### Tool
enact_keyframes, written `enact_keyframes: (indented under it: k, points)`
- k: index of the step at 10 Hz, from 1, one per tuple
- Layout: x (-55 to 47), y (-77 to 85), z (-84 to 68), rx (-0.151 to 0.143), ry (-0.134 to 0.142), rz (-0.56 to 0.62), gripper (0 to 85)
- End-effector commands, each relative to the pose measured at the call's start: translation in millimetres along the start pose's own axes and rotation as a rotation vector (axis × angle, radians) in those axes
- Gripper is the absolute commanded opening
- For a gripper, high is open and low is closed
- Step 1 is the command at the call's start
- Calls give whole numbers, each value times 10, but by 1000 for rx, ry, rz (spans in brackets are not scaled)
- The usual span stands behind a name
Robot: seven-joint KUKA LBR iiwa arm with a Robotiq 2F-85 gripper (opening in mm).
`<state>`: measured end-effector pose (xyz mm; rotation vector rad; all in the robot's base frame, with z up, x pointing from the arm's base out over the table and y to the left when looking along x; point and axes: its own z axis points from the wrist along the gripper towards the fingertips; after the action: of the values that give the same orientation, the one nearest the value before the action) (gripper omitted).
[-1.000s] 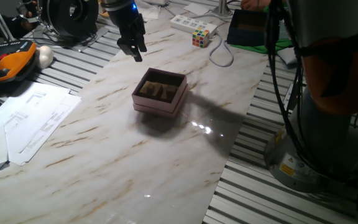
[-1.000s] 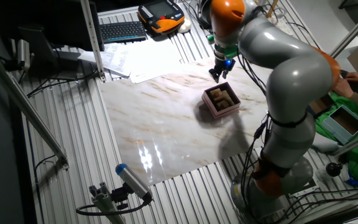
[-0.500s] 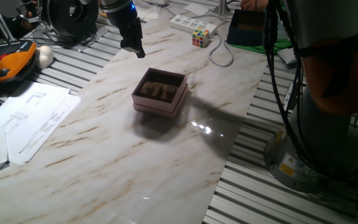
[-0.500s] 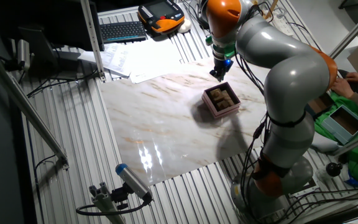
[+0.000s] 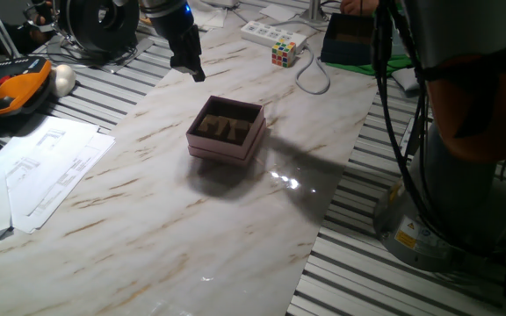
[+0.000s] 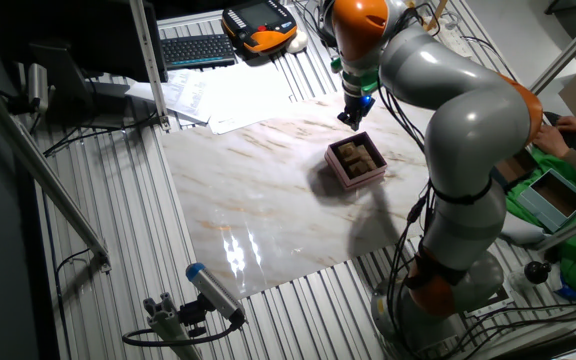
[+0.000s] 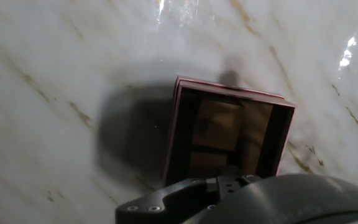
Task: Take everything out of the gift box
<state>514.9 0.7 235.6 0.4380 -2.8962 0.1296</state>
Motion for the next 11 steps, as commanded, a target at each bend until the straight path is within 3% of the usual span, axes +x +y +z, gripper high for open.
enact_keyframes:
  k: [1, 3, 4, 5, 6, 7, 8, 9, 10, 11]
  points:
    - [2, -5, -3, -12, -16, 12, 0]
    - [2, -5, -3, -40, -9, 10, 0]
    - [2, -5, -3, -48, -40, 19, 0]
    - [2, -5, -3, -33, -81, 40, 0]
    - [2, -5, -3, -3, -77, 51, 0]
    - [2, -5, -3, 5, -40, 59, 0]
    - [2, -5, -3, -24, -9, 86, 0]
    - [2, -5, -3, -8, -16, 102, 0]
    - [2, -5, -3, 44, -41, 114, 170]
    - [-11, -6, 15, 29, -37, 143, 510]
